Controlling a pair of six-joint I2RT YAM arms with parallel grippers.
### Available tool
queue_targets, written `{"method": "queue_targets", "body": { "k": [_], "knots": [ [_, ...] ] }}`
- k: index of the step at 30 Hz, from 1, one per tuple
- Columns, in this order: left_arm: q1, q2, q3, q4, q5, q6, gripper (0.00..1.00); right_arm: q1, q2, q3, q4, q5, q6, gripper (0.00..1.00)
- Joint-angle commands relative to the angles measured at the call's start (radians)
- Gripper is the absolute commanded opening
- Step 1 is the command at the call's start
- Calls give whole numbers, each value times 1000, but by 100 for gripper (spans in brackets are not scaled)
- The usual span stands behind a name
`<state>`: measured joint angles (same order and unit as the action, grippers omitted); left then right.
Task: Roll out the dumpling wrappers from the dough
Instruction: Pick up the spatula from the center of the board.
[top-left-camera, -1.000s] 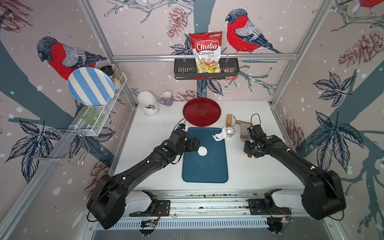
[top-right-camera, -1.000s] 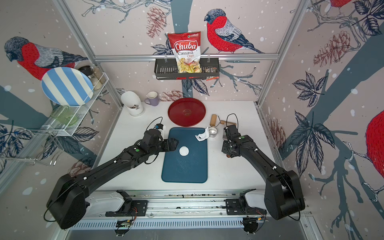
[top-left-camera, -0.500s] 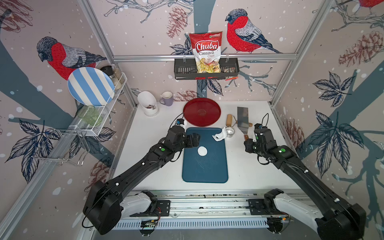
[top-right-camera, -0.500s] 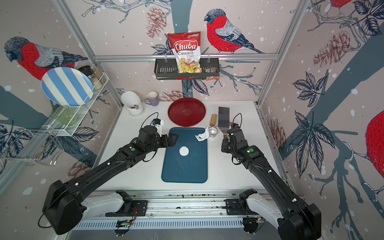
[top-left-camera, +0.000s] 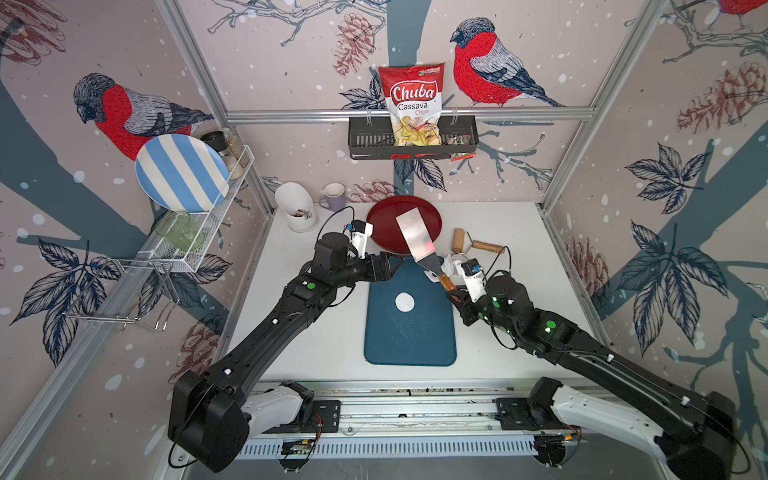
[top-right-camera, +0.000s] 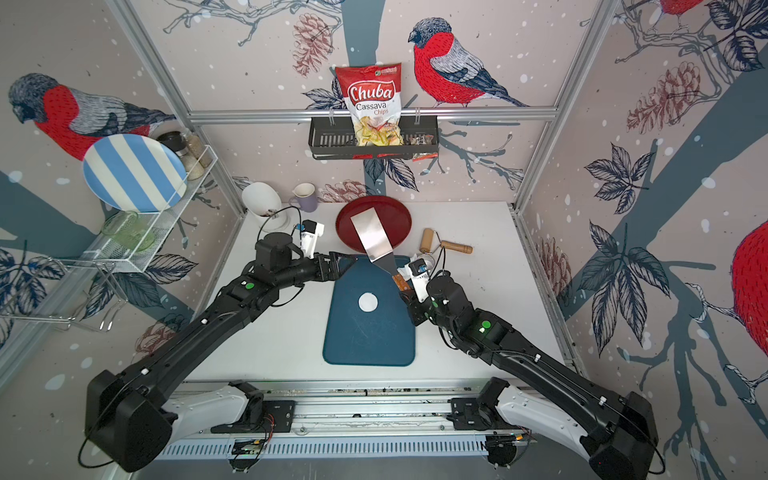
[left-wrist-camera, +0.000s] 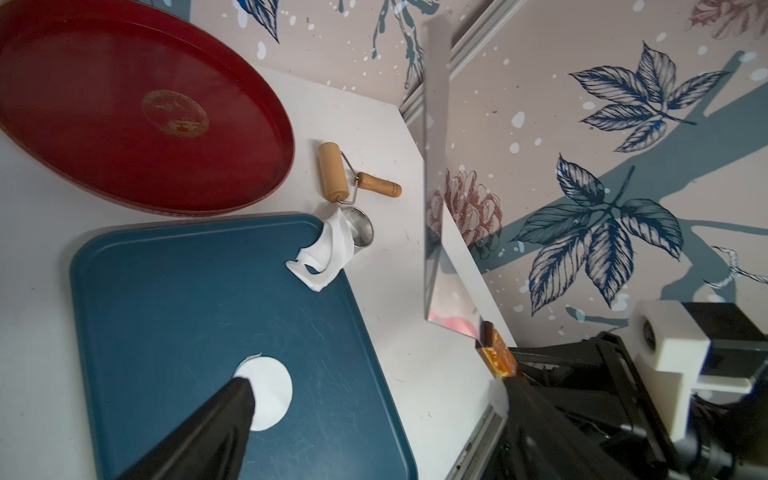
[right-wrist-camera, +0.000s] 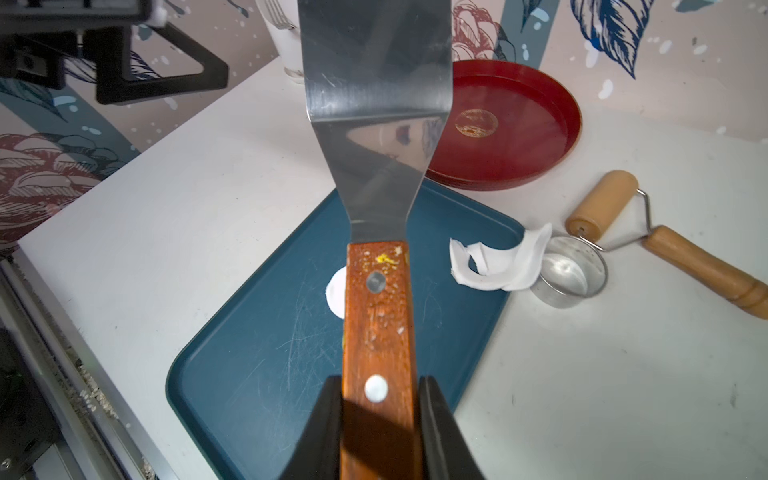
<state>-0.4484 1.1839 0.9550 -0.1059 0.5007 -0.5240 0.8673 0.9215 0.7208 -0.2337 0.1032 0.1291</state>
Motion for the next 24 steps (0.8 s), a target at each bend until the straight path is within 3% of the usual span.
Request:
{"method": "queue_targets", "body": {
  "k": [1,7,15,24],
  "knots": [
    [8,-7,9,28,101,23,94,26,15,-3,108,24,-59,1],
    [10,13,34,30,125,14,87,54,31,-2,99,44,-75,1],
    [35,62,37,99,145,-41,61,80,16,-19,99,54,-84,1],
    [59,70,21,209,170,-84,50,89,-2,-29,106,44,-84,2]
  ]
}}
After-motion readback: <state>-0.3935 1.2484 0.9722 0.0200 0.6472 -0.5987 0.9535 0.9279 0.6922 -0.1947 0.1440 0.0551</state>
